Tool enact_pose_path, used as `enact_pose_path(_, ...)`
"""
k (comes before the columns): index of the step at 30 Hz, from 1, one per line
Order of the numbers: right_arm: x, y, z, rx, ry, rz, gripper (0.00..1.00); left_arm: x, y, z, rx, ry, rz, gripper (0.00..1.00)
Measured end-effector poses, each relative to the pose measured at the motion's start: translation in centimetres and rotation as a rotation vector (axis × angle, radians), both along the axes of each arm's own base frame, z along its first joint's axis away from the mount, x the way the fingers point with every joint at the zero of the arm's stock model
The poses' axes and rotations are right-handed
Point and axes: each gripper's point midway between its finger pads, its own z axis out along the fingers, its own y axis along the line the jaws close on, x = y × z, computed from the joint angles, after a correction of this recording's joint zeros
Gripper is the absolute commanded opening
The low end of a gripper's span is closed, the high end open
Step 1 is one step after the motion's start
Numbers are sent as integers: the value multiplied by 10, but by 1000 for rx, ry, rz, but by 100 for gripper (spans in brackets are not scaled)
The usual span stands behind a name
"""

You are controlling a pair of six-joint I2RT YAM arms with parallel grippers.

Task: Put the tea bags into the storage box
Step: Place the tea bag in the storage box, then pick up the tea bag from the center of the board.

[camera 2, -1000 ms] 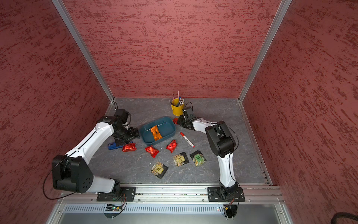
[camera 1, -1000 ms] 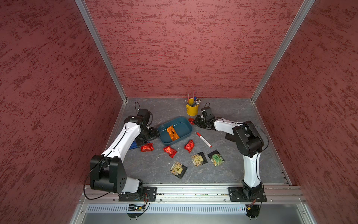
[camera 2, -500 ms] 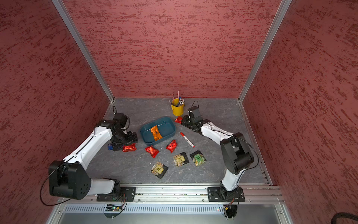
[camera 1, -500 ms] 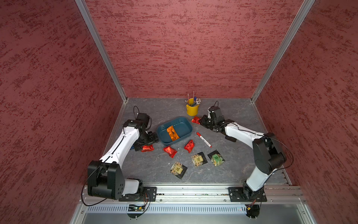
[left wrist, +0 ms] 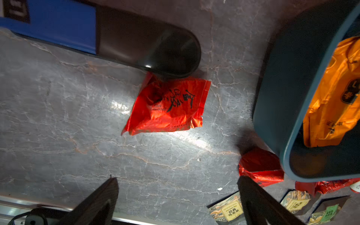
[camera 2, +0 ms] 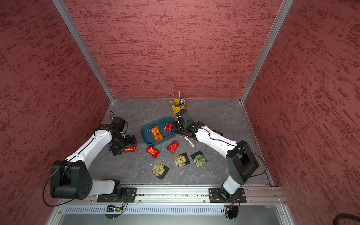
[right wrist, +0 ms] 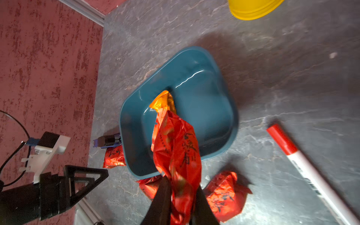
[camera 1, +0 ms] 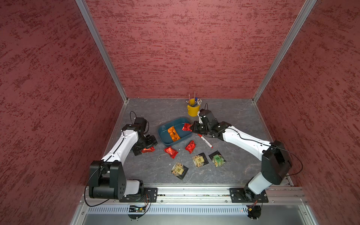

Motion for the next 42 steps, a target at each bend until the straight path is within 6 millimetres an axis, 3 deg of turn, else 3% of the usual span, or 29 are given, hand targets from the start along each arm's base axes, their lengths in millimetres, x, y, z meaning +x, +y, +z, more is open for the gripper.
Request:
enact_pose_path(4, 8, 25, -2, 13, 8, 32, 18, 3, 7, -9, 32, -20, 29, 100)
enact_pose_path(9, 20, 44, -23, 9, 52, 38, 21, 7, 17, -14, 83, -66, 64, 100)
enact_pose_path(11, 24, 49, -32, 7, 74, 36, 30, 9, 21, -15, 106, -94, 78, 100)
enact_pose_path(13, 28, 54, -38, 5, 90, 38, 46, 11, 25, -17, 125, -123, 87, 100)
enact_pose_path(16, 33, 60, -38, 12, 98, 38, 64, 16, 28, -22, 140, -159, 93, 100)
enact_pose_path(18, 34, 61, -33, 16, 93, 41, 70, 20, 28, -26, 143, -178, 95, 99)
enact_pose_path(28, 33, 55, -10, 8, 60, 41, 73, 37, 24, -37, 112, -249, 96, 86)
enact_pose_path(37, 37, 33, 39, 44, -21, -3, 73, 45, 19, -35, 79, -284, 87, 73)
enact_pose_path(42, 40, 23, 35, 31, -19, -22, 72, 45, 17, -35, 70, -284, 84, 68)
